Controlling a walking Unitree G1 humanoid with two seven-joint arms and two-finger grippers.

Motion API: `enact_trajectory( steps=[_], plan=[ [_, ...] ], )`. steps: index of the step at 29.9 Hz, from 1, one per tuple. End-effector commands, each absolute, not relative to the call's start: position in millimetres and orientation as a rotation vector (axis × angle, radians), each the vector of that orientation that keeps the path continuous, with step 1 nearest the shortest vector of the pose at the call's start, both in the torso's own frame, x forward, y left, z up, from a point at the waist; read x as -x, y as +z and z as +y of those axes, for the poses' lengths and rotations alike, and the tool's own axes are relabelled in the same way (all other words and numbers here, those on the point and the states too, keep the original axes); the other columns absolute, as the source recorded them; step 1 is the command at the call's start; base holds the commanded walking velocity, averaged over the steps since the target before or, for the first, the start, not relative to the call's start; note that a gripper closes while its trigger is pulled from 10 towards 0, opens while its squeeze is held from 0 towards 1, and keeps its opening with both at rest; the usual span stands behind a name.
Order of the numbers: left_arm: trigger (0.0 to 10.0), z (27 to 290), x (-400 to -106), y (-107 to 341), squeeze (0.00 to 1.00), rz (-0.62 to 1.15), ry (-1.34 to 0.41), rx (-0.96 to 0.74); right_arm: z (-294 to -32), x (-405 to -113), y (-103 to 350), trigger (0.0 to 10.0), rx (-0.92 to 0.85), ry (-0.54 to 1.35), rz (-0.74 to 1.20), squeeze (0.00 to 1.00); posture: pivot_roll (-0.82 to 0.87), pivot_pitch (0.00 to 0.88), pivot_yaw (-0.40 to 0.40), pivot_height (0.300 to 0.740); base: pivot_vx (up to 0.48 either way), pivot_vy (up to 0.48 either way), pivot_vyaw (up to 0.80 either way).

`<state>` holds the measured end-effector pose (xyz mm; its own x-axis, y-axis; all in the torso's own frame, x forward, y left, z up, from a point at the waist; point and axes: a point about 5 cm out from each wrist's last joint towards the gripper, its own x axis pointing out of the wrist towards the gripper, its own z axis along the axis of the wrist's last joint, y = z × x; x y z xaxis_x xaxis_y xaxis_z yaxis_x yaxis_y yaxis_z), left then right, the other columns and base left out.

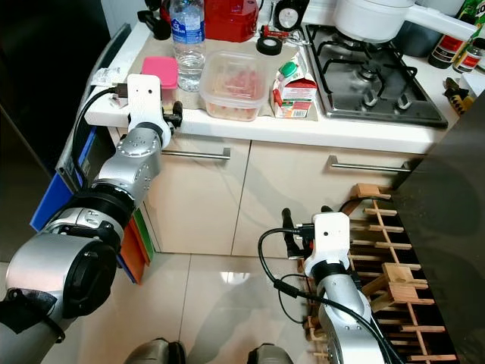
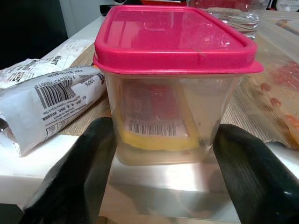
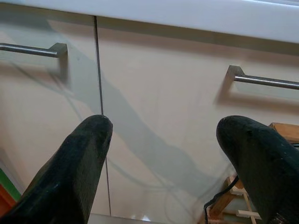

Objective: Restocking fridge

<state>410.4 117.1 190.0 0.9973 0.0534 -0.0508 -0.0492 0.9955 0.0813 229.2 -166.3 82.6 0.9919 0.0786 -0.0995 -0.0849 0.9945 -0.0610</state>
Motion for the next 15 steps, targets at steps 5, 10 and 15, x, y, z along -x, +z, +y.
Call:
enact_trajectory(
  steps=[5, 10, 15],
  plan=[
    [0.0, 114, -412, 193, 0.0, 0.034, 0.051, -0.113, -171, -229, 83, 10.0, 0.084, 0.082, 0.107, 0.0, -0.16, 0.096, -0.054, 0.719, 0.0, 0.0, 0.0],
    [0.0, 110, -412, 200, 0.0, -0.019, 0.03, -0.12, -170, -229, 82, 10.0, 0.086, 0.086, 0.11, 0.0, -0.16, 0.097, -0.056, 0.719, 0.0, 0.0, 0.0],
    [0.0, 99, -410, 219, 0.0, -0.141, -0.014, -0.133, -171, -228, 83, 10.0, 0.088, 0.086, 0.11, 0.0, -0.16, 0.097, -0.057, 0.719, 0.0, 0.0, 0.0]
  ],
)
